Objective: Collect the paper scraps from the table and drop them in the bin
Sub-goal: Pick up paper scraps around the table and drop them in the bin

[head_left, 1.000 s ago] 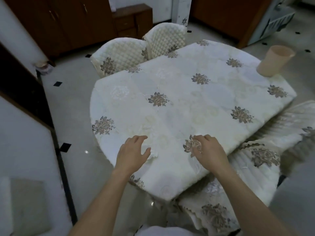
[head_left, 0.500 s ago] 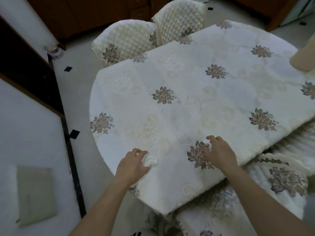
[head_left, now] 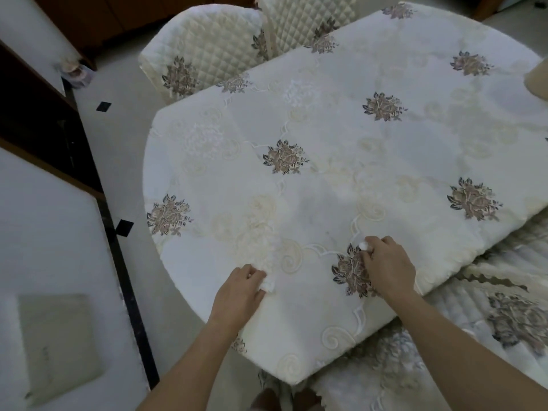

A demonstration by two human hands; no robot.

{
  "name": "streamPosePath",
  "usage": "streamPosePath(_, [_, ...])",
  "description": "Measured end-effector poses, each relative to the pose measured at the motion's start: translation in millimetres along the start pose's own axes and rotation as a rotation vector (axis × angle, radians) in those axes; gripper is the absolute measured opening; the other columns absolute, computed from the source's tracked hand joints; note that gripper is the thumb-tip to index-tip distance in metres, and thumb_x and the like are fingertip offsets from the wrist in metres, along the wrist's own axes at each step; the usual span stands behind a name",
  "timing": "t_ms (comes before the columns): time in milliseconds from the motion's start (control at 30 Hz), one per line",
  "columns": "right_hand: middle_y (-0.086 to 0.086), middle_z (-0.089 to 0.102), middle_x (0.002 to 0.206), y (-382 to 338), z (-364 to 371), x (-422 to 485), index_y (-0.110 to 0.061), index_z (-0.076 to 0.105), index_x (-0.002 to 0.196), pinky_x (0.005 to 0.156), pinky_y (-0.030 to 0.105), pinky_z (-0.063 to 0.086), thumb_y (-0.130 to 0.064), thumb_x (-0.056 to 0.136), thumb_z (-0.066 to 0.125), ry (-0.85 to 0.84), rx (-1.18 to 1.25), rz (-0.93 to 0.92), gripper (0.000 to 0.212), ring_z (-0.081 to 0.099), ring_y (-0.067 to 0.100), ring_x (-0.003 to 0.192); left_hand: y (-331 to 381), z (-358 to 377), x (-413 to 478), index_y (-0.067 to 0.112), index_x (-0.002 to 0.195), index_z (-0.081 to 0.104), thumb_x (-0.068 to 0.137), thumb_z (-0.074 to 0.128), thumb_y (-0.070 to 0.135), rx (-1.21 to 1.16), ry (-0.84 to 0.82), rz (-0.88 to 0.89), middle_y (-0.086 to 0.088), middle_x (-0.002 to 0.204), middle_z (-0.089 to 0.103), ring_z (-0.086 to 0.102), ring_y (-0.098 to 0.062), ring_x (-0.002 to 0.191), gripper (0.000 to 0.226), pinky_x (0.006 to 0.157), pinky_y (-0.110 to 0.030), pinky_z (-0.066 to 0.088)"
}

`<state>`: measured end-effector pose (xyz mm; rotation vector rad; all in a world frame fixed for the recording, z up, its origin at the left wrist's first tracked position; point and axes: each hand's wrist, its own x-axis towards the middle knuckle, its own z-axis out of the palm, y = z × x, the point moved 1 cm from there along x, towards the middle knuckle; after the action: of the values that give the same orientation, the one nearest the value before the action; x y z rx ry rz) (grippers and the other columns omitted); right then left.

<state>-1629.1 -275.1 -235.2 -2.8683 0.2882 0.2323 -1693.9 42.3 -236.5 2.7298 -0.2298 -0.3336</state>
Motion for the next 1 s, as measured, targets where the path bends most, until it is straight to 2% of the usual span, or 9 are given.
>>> streamPosePath(67, [0.006,0.057,0.088,2,3,1,-0.018,0.065,0.096,0.055,0.033,0.043,-0.029,0.092,0.059,0.036,0.006,-0.008,0.013,0.054,0.030,0.079,-4,2,2,0.017,0.101,0.065,0.082,0.070,0.017,-0.020,0.022,-0.005,0.002,0.097,0.059,0.053,-0.018,0.080,0.020,0.053,-0.033,0.046])
streamPosePath(167, [0.005,0.056,0.083,3,6,0,-0.016,0.066,0.092,0.052,0.032,0.040,-0.028,0.092,0.060,0.067,0.028,-0.018,0.013,0.053,0.029,0.074,-10,6,4,0.015,0.097,0.067,0.081,0.072,0.018,-0.041,0.047,-0.007,0.001,0.091,0.061,0.055,-0.021,0.076,0.016,0.053,-0.035,0.047])
streamPosePath(333, [0.005,0.056,0.077,-5,1,-2,-0.015,0.060,0.090,0.051,0.034,0.040,-0.031,0.095,0.053,0.084,0.116,-0.035,0.018,0.054,0.030,0.069,-2,-5,11,0.019,0.103,0.067,0.091,0.046,0.045,-0.155,0.090,-0.065,0.002,0.090,0.064,0.058,-0.018,0.077,0.035,0.060,-0.032,0.046])
streamPosePath(533, [0.001,0.067,0.078,-28,-25,-6,-0.019,0.062,0.093,0.058,0.036,0.047,-0.036,0.096,0.053,0.060,0.248,-0.022,0.019,0.061,0.028,0.071,15,-33,24,0.026,0.103,0.063,0.095,0.059,0.035,-0.336,0.128,-0.190,0.007,0.072,0.063,0.058,-0.012,0.065,0.013,0.055,-0.026,0.039])
streamPosePath(800, [-0.012,0.067,0.074,-67,-78,-16,-0.028,0.064,0.086,0.061,0.036,0.054,-0.038,0.092,0.059,0.175,0.391,-0.084,0.012,0.064,0.016,0.069,41,-89,35,0.033,0.090,0.061,0.092,0.063,0.036,-0.456,0.260,-0.152,0.010,0.067,0.061,0.057,-0.004,0.061,0.005,0.055,-0.024,0.039])
streamPosePath(900, [-0.013,0.064,0.070,-79,-104,-20,-0.028,0.064,0.086,0.058,0.036,0.053,-0.037,0.092,0.059,0.211,0.418,-0.113,0.012,0.063,0.015,0.068,53,-114,37,0.029,0.089,0.064,0.090,0.066,0.032,-0.495,0.325,-0.119,0.013,0.073,0.063,0.059,-0.001,0.068,0.004,0.060,-0.021,0.043])
streamPosePath(1000, [-0.016,0.059,0.070,-90,-129,-27,-0.028,0.065,0.089,0.058,0.033,0.052,-0.038,0.093,0.058,0.259,0.429,-0.138,0.014,0.062,0.012,0.069,67,-136,38,0.028,0.090,0.064,0.089,0.069,0.027,-0.525,0.400,-0.056,0.017,0.078,0.062,0.057,0.004,0.076,0.005,0.061,-0.011,0.041])
